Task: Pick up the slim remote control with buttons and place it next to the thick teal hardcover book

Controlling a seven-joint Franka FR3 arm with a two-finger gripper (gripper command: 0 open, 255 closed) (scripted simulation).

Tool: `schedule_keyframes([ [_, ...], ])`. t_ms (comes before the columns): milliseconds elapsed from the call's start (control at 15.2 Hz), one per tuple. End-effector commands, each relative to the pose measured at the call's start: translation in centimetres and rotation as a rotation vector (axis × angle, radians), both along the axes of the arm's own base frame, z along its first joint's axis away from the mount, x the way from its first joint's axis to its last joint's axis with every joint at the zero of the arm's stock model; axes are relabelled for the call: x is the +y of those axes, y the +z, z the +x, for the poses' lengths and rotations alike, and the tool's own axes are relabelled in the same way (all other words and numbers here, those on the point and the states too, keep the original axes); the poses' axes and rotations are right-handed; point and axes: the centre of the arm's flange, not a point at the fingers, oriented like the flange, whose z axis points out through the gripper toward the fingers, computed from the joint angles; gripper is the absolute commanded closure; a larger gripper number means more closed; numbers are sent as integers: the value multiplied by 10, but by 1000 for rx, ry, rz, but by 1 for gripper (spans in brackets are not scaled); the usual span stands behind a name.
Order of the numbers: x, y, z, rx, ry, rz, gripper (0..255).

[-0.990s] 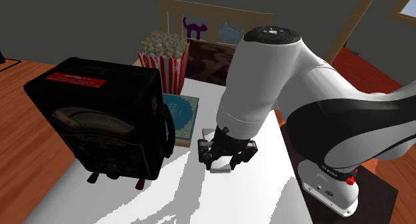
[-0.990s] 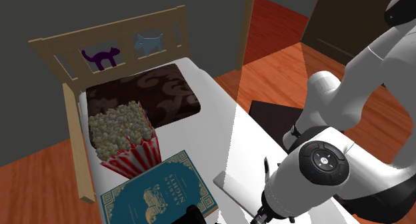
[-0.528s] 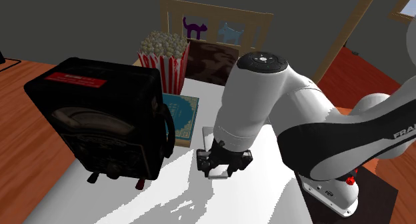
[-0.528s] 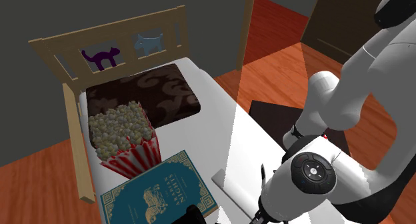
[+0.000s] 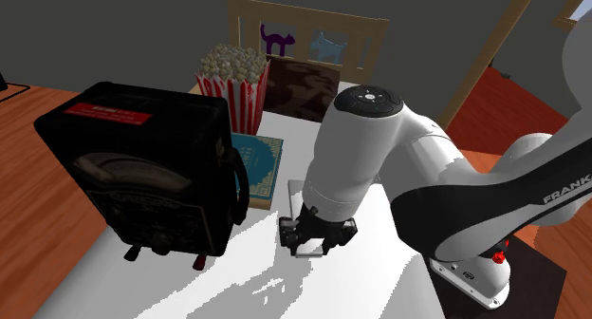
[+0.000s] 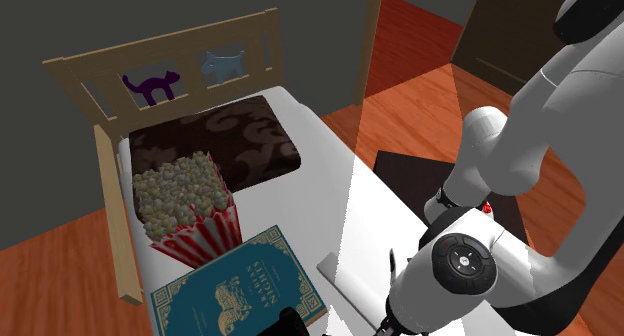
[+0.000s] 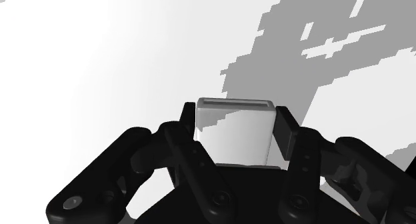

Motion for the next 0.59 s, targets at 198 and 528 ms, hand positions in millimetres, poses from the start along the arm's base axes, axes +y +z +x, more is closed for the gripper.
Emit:
schedule_keyframes([
  [198, 0, 0, 0, 0, -1, 0, 0],
  [528, -1, 26, -1, 0, -1, 0, 0],
])
